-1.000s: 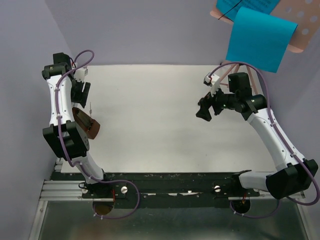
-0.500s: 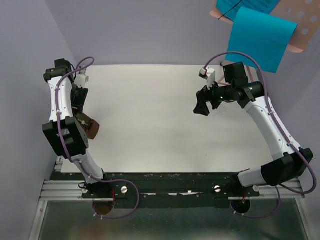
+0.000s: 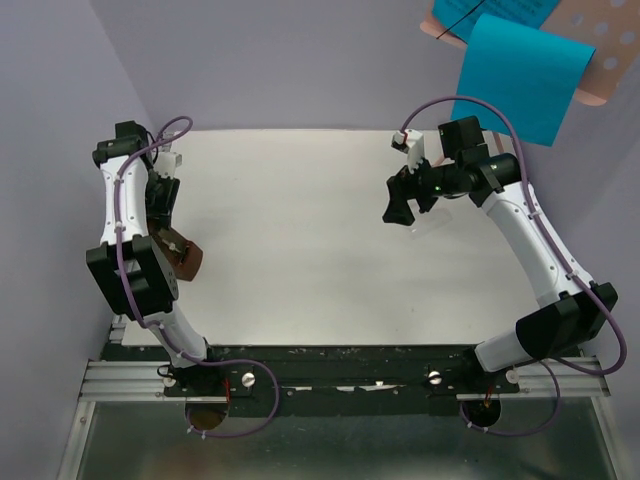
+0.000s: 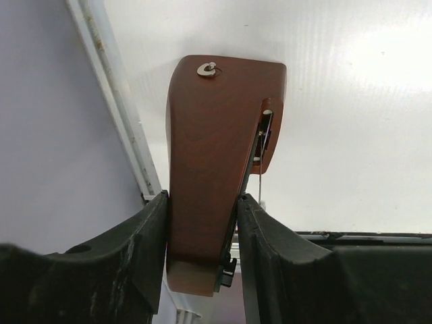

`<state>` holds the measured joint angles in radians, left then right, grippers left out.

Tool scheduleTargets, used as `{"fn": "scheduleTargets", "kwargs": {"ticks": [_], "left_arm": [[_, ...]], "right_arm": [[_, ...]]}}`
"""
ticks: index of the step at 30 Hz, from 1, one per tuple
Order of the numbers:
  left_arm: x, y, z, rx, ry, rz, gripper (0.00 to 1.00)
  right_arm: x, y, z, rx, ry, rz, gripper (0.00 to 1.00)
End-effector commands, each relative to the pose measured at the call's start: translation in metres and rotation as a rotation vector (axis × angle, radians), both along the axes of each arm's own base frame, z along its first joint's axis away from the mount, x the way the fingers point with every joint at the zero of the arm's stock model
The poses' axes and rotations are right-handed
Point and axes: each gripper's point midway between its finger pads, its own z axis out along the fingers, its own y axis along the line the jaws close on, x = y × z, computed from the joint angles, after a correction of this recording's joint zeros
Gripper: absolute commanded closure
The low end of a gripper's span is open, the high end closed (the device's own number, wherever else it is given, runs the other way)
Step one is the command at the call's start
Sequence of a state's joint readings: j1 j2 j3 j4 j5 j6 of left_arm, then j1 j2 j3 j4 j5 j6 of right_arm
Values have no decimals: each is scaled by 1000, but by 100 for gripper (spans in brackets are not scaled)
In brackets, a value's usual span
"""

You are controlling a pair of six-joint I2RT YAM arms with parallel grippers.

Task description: Pack up the instrument practice props

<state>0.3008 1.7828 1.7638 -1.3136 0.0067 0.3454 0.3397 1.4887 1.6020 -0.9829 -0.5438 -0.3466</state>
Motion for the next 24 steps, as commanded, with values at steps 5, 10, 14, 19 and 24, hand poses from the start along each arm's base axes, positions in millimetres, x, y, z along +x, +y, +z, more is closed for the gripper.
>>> {"fn": "scheduleTargets", "kwargs": {"ticks": [5, 10, 14, 19, 24], "left_arm": [[-42, -112, -4, -225, 151, -95, 100], [-30, -164, 5, -275, 123, -187, 100], [-22, -203, 4, -214, 108, -283, 100], [-20, -254, 1, -194, 111, -419, 100], [-8, -278, 8, -201, 76, -475, 52]], "right_arm": [[-5, 0, -13, -20, 15, 23, 8], [0, 1, -10, -22, -1, 23, 8], [-2, 8, -13, -39, -29, 80, 8], [0, 25, -17, -52, -58, 142, 8], [-2, 36, -17, -50, -78, 180, 8]]}}
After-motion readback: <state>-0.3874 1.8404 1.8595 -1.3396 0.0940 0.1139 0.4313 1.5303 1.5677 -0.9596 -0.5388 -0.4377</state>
